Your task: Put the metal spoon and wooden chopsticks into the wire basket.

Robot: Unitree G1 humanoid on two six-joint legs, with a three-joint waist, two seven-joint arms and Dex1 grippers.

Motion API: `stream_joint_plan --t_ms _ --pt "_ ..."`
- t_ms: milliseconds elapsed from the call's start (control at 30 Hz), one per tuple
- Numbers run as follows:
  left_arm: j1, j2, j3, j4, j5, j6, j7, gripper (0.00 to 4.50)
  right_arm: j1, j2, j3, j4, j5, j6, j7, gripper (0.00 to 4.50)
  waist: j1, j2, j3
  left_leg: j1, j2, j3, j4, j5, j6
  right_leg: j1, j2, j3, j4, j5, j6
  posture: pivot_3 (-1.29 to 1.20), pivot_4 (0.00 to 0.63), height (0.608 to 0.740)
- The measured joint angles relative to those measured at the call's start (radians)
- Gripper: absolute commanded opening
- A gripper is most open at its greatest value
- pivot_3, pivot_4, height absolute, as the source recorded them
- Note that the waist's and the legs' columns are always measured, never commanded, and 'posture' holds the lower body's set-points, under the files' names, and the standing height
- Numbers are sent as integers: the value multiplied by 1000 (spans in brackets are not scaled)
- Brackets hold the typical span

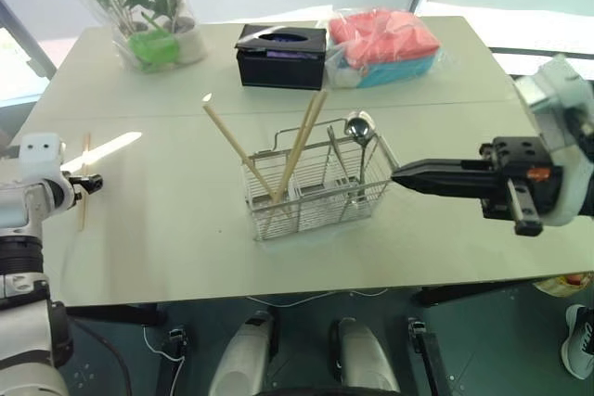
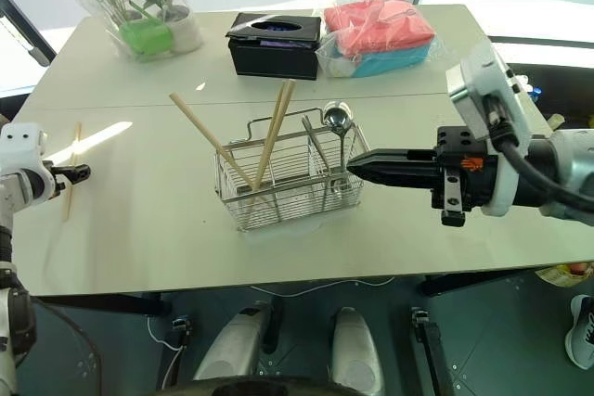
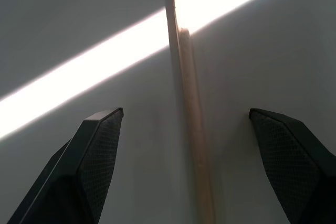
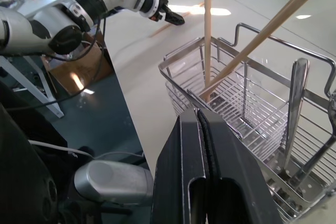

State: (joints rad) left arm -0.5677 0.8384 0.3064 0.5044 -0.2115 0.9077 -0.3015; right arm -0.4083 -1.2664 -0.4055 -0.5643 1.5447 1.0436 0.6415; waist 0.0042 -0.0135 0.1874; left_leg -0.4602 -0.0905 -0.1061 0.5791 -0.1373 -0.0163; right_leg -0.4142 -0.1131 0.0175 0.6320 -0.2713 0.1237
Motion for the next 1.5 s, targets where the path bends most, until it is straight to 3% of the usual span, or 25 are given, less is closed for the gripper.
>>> stream_joint_plan --t_ms 100,200,400,700,833,1033,1200,1367,1500 --pt "2 -1 15 -6 -6 21 7 4073 0 -2 0 0 -24 -1 19 0 -1 0 0 0 0 0 0 0 0 0 0 0 0 0 0 0 150 740" --pt "9 -4 26 -16 -10 35 11 3251 0 -3 0 1 -46 -1 36 0 -2 0 0 0 0 0 0 0 0 0 0 0 0 0 0 0 150 740" --pt "27 -15 43 -38 -18 55 24 154 -1 -3 0 9 -69 -1 54 0 -13 0 0 0 0 0 0 0 0 0 0 0 0 0 0 0 150 740" --pt "28 -15 65 -30 -18 55 38 65 -3 -2 2 17 -82 -1 55 0 -17 1 0 1 0 0 0 0 0 0 0 0 1 0 0 0 150 740" --pt "43 -19 84 -50 -49 -105 -44 65 0 6 3 20 -94 -2 55 0 -14 0 0 0 0 0 0 0 0 0 0 0 1 0 0 0 150 740" --pt "-31 -4 232 -236 -299 -153 -312 65 24 34 5 35 -134 -3 65 0 -8 -2 -1 -1 0 0 3 0 0 1 0 -1 0 0 0 0 150 740" --pt "-30 89 342 -353 -544 -79 -564 65 67 51 2 54 -178 -3 79 0 -22 1 -1 0 0 1 2 2 2 0 1 -1 1 0 0 0 150 740" --pt "-50 71 385 -418 -771 69 -601 65 83 74 2 60 -211 -10 93 0 -15 1 -1 1 1 0 4 2 2 2 1 -2 2 0 0 0 150 740" --pt "-72 -23 381 -545 -940 134 -513 65 83 93 3 60 -235 -21 103 0 -10 1 -1 1 0 0 8 1 2 5 1 -3 2 0 1 0 150 740"
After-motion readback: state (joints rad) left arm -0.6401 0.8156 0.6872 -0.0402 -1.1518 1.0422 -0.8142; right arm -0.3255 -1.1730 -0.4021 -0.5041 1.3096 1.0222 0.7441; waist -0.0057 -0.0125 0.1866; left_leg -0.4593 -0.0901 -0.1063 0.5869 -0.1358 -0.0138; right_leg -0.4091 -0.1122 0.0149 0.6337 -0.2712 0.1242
